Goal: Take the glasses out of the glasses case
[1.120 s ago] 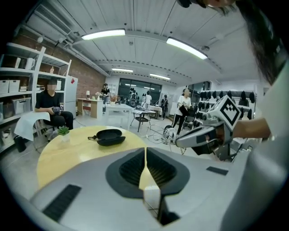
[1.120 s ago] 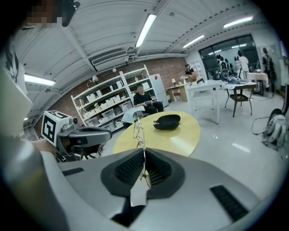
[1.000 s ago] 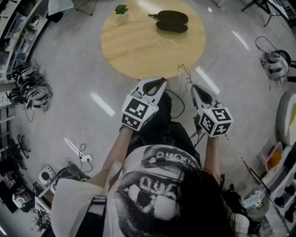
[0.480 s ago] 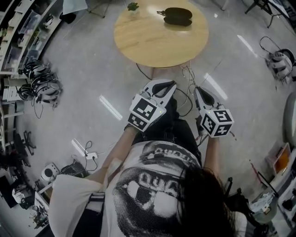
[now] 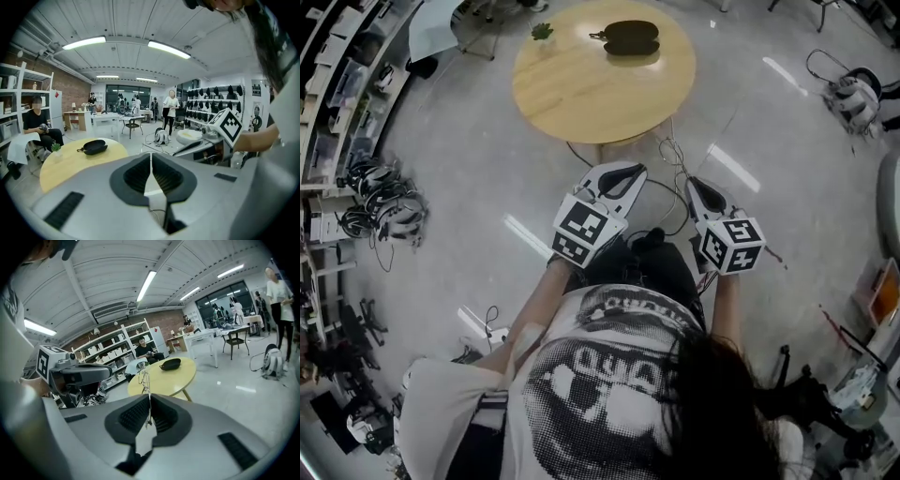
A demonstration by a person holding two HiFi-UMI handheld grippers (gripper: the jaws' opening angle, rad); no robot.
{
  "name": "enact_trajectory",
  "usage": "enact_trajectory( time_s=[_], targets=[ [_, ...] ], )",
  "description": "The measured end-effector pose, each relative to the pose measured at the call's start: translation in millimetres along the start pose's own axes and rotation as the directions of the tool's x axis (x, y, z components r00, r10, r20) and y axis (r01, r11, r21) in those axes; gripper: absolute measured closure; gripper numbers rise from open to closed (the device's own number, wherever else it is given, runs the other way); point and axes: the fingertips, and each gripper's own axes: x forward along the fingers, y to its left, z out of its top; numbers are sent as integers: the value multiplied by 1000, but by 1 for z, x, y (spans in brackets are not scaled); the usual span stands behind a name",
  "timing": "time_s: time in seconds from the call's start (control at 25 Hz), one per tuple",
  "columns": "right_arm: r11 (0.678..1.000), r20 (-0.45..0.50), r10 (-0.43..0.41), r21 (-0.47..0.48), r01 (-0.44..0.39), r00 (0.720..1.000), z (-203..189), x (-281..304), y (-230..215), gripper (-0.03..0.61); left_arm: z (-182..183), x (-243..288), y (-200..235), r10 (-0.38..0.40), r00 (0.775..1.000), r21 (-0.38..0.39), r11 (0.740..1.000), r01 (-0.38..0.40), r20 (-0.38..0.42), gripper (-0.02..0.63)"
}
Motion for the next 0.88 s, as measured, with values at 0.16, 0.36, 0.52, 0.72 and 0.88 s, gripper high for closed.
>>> enact_trajectory(
  time_s=[0.16, 0.36, 0.52, 0.72, 0.88],
  targets=[
    [1000, 5, -7, 12, 7, 1000, 0, 4, 11, 566, -6, -11, 8, -10, 1000, -7, 1000, 10, -6, 592],
    [1000, -8, -3, -4, 3, 1000, -2, 17, 33, 566, -14, -31, 28, 11, 1000, -18, 1000, -11, 0, 592],
    [1000, -27, -2, -7, 2, 1000, -7, 30, 61, 566, -21, -54, 42, 4, 1000, -21, 1000, -4, 12, 592],
    [1000, -37, 14, -7, -14, 999, -9, 48, 88, 566, -30, -75, 62, 18, 1000, -27, 999, -17, 22, 592],
    [1000, -54, 8, -14, -8, 999, -12, 57, 106, 566, -39, -91, 74, 15, 999, -42, 999, -13, 32, 592]
  ],
)
